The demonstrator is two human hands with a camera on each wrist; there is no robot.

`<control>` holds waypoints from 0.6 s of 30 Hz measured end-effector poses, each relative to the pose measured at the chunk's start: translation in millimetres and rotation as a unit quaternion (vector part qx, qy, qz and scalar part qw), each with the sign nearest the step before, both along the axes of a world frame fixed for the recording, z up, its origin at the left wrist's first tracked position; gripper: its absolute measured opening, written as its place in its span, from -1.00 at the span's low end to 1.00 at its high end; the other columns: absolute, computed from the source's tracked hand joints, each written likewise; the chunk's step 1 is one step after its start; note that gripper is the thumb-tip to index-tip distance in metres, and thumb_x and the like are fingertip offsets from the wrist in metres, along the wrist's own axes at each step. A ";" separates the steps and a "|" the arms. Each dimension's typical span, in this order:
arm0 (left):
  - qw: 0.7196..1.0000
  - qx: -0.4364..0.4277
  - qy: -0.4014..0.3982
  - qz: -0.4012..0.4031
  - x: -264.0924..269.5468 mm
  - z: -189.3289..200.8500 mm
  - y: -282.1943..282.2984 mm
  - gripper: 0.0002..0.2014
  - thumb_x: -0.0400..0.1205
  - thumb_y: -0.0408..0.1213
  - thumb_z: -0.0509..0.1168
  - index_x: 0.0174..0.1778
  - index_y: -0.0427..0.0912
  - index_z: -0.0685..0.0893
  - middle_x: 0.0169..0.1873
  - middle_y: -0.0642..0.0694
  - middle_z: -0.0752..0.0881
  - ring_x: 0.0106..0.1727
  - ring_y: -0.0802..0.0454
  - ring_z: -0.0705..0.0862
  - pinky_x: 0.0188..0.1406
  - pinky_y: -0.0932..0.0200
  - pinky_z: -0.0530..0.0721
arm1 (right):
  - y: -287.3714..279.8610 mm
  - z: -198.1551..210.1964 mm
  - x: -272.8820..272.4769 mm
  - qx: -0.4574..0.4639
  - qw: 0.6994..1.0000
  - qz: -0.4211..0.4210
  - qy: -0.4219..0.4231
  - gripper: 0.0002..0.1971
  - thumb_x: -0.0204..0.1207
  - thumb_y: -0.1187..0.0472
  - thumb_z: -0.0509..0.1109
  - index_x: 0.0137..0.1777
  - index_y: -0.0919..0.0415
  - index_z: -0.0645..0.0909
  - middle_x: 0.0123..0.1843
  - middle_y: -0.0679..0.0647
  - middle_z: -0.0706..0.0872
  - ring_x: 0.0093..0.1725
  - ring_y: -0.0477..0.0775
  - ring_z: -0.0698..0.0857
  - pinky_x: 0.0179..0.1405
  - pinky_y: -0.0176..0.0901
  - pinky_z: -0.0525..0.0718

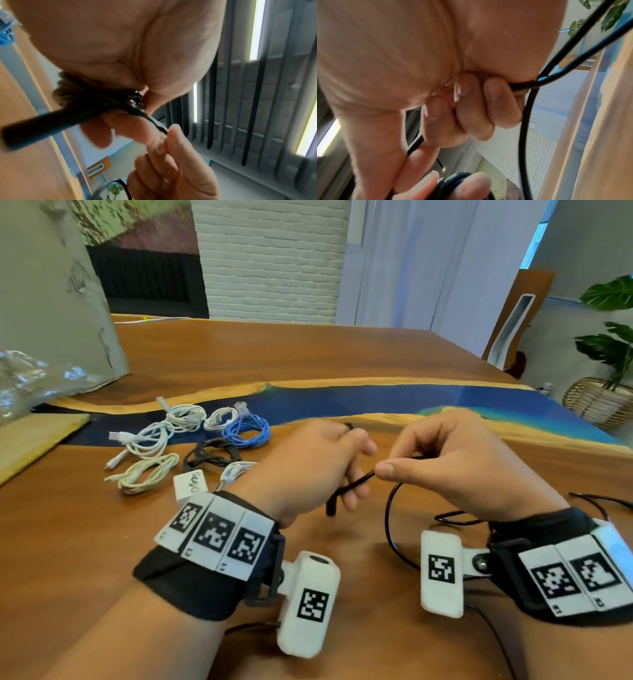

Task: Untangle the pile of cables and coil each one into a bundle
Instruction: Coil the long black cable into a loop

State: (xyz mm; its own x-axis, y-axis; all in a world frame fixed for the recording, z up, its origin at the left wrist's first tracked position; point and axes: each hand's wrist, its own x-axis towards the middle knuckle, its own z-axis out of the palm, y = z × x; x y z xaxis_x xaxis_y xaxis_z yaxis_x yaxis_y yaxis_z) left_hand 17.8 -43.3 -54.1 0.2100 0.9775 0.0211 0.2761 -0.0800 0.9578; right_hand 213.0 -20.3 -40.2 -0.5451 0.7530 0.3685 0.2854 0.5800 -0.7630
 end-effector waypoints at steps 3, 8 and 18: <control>0.995 -0.035 0.031 -0.092 1.4 -0.5 -4.9 -0.54 0.84 -0.12 0.06 -0.17 -0.22 0.79 -0.68 -0.12 0.51 -0.56 -0.15 0.45 -0.28 -0.06 0.59 | 1.2 -1.2 -0.6 -0.003 1.000 0.019 0.010 -0.77 0.33 0.10 0.66 -0.33 0.28 0.79 -0.40 0.14 0.81 -0.34 0.20 0.76 -0.20 -0.06 0.76; 0.968 -0.126 -0.093 -0.195 -6.8 3.7 -8.4 -0.32 0.83 0.05 -0.03 -0.14 -0.45 0.78 -0.75 -0.02 0.22 -0.71 0.05 0.13 -0.44 0.06 0.36 | 13.0 -7.5 3.8 0.000 0.998 -0.027 0.058 -0.41 0.12 -0.27 0.74 -0.41 0.27 0.65 -0.52 0.28 0.50 -0.49 0.24 0.43 -0.44 -0.05 0.52; 0.930 -0.129 -0.250 -0.236 -17.8 11.3 -7.7 -0.50 0.76 -0.07 0.02 -0.16 -0.34 0.75 -0.68 0.07 0.14 -0.68 0.08 0.00 -0.54 0.17 0.38 | 4.5 -7.2 -4.1 -0.148 0.983 0.050 0.092 -0.64 0.77 0.04 0.24 0.48 0.02 0.67 -0.50 0.10 0.42 -0.57 -0.03 0.33 -0.58 -0.38 0.32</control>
State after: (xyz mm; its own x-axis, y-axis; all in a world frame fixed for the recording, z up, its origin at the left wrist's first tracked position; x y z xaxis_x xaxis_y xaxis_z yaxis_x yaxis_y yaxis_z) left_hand 0.0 -51.0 -42.8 0.6445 0.7645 0.0088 -0.2173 0.1721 0.9608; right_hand 209.0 -15.8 -47.4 -0.5661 0.7883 0.2413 0.0790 0.3432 -0.9359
